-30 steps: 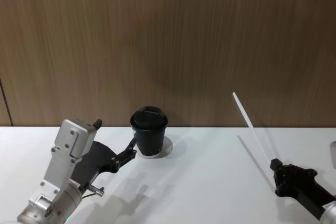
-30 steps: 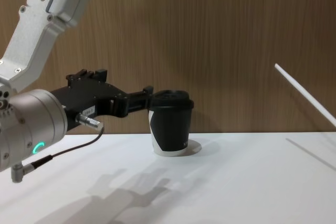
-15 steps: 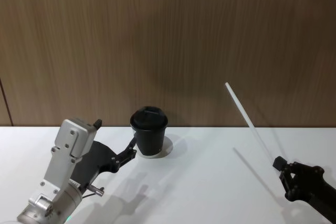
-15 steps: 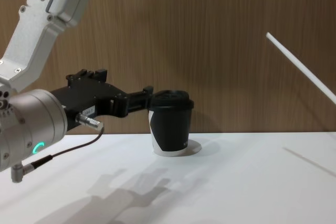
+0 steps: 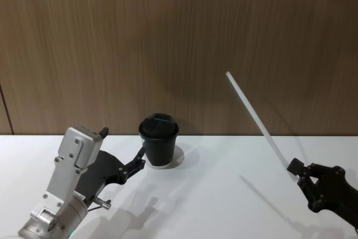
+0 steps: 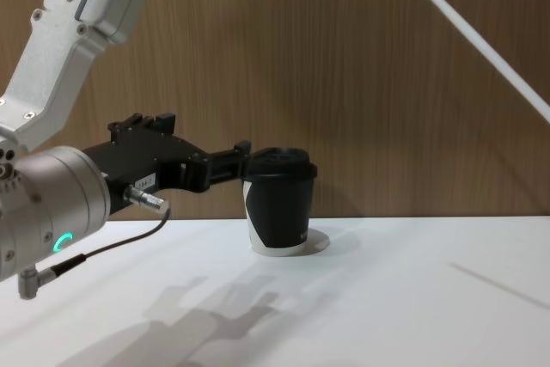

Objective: Pick up the straw with one hand, pass it to the other hand, and insert it into the cup.

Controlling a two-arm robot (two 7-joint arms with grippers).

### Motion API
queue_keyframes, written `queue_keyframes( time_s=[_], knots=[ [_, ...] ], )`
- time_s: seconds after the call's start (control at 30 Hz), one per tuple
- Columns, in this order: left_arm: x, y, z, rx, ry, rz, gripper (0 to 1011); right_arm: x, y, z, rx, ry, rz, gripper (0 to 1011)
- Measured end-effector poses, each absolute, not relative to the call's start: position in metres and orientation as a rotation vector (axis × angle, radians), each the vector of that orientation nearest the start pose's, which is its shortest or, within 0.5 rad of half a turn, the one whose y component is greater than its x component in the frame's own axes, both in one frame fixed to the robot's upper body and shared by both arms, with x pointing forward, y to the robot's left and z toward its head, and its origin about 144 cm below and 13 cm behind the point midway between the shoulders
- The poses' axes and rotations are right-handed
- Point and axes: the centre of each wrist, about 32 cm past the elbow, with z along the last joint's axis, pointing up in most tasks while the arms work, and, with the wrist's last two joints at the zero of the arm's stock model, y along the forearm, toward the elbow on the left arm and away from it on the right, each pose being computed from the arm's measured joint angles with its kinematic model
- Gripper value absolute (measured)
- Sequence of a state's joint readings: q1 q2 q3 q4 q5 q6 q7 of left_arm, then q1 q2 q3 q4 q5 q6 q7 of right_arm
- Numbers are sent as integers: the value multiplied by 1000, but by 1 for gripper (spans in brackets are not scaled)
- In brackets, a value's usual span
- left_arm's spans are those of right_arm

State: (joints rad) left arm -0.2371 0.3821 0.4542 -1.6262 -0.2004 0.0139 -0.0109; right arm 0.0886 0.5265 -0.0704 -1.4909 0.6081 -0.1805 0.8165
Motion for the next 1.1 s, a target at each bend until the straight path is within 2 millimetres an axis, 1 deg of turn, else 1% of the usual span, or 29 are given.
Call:
queue_keyframes(
  time_s=[0.2, 0.43, 0.8, 1.1],
  knots=[
    [492, 198, 1204, 61, -268, 1124, 1002, 489, -370, 1189, 190, -147, -639, 0],
    [492, 198, 1204, 61, -268, 1124, 1001, 500, -362, 1201, 250, -168, -528, 0],
    [492, 198, 1204, 61, -267, 1124, 1002, 509, -354, 1211, 299, -185, -440, 0],
    [492, 199, 1206, 54, -258, 1116, 1002, 512, -351, 1215, 317, -192, -407, 0]
  ],
)
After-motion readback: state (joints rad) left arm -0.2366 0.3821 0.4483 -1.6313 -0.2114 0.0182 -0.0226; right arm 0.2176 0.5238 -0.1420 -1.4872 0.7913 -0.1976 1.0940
